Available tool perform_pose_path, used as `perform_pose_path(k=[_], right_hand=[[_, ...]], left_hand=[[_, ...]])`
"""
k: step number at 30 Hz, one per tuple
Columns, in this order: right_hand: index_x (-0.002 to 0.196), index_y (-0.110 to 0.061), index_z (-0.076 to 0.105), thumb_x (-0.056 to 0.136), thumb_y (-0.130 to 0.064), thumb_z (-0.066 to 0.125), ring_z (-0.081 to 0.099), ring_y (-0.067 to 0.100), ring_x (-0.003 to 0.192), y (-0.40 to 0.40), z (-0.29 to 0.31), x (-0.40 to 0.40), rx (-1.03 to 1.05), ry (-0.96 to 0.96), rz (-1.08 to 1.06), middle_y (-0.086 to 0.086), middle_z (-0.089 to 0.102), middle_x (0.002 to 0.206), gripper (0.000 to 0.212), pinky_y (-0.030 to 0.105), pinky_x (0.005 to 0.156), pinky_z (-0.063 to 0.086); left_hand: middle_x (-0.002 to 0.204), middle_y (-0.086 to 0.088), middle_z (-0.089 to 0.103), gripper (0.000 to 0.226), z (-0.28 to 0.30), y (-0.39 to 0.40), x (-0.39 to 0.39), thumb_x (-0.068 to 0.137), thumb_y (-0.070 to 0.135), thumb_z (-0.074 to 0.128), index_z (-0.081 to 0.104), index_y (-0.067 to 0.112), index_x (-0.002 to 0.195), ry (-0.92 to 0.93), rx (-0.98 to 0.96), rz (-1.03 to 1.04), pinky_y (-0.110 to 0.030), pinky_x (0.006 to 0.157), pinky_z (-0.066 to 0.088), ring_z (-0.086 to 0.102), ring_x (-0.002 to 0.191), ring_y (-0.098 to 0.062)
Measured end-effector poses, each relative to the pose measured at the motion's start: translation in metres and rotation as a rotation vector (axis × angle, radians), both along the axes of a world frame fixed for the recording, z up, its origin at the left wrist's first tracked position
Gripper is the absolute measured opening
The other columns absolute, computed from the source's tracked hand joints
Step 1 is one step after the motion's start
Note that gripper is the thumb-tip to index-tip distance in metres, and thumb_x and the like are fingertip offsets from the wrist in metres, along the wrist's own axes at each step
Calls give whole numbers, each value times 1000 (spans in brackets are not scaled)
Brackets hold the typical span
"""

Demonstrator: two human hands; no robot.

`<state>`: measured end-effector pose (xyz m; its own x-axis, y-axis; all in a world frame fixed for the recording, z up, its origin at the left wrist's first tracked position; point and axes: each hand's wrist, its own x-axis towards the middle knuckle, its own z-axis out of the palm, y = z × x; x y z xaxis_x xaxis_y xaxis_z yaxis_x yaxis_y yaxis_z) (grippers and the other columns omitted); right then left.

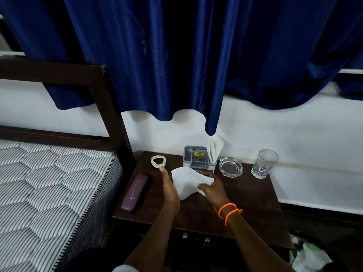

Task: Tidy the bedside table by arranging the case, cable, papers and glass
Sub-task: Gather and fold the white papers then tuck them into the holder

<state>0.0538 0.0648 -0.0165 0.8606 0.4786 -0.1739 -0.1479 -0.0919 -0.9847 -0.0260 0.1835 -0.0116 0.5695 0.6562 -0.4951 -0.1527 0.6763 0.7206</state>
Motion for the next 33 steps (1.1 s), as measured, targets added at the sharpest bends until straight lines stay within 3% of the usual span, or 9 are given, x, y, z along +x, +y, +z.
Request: perform_pose_path(k=[3, 5, 8, 13, 17, 23, 28, 31, 33], right_hand=[[111, -1, 70, 81, 16, 67, 68, 26, 97, 7, -1, -1, 44, 48, -46, 19, 73, 110, 34, 40, 90, 55], [110, -1, 71, 82, 11, 70, 70, 24, 94, 7, 3, -1, 78, 50, -73, 15, 75, 107, 30, 35, 87, 56], [102, -12, 74, 80, 7, 74, 73, 16, 91, 1, 6, -1, 120, 57, -106, 5, 77, 101, 29, 29, 82, 58], [114, 0, 67, 74, 21, 65, 68, 29, 105, -9, 0, -3, -1, -26, -77, 17, 73, 112, 45, 40, 92, 55], [99, -15, 69, 76, 18, 65, 69, 22, 95, -6, 0, -3, -68, -67, -82, 11, 74, 104, 40, 19, 77, 55], [110, -3, 72, 85, -1, 74, 69, 22, 102, 1, 2, -1, -124, -179, -28, 10, 74, 109, 25, 36, 94, 53], [100, -6, 74, 81, -6, 74, 71, 26, 92, 2, 7, 7, -220, -52, -104, 11, 76, 99, 20, 40, 87, 58], [93, -3, 75, 75, 2, 71, 72, 30, 85, -3, 11, 12, -241, 97, -62, 17, 76, 95, 19, 44, 84, 60], [92, 3, 75, 74, 7, 69, 70, 32, 81, -7, 13, 12, -223, 153, -7, 24, 75, 97, 19, 44, 80, 58]], left_hand=[[80, -4, 81, 70, -2, -2, 7, 99, 69, 35, 75, 12, 92, -21, -23, 25, -21, 52, 57, 78, 68, -19], [74, -6, 79, 73, 2, -1, 10, 99, 68, 36, 75, 8, 86, -48, -17, 44, -21, 49, 56, 77, 63, -19], [64, -9, 71, 83, 6, 2, 13, 99, 70, 27, 72, 2, 82, -121, 59, 83, -27, 60, 55, 69, 58, -21], [73, -11, 68, 78, 5, -4, 9, 101, 67, 25, 69, 3, 95, -88, 86, 56, -33, 65, 53, 65, 70, -26], [90, -18, 65, 76, 1, -6, 5, 101, 67, 28, 67, 3, 109, -37, 76, 32, -37, 72, 55, 67, 78, -29], [87, -19, 68, 83, 1, -3, 5, 95, 76, 29, 70, 3, 97, -47, 5, 29, -35, 69, 56, 70, 71, -28], [109, -20, 71, 93, 5, 7, 6, 91, 83, 18, 70, 7, 108, 9, -39, -48, -43, 94, 51, 68, 98, -34], [127, -16, 68, 96, 8, 12, 1, 91, 83, 11, 62, 11, 129, 61, -114, -236, -41, 104, 47, 63, 120, -36], [131, -19, 67, 100, 7, 11, -6, 89, 85, 9, 65, 12, 128, 47, -141, -343, -48, 110, 46, 62, 124, -39]])
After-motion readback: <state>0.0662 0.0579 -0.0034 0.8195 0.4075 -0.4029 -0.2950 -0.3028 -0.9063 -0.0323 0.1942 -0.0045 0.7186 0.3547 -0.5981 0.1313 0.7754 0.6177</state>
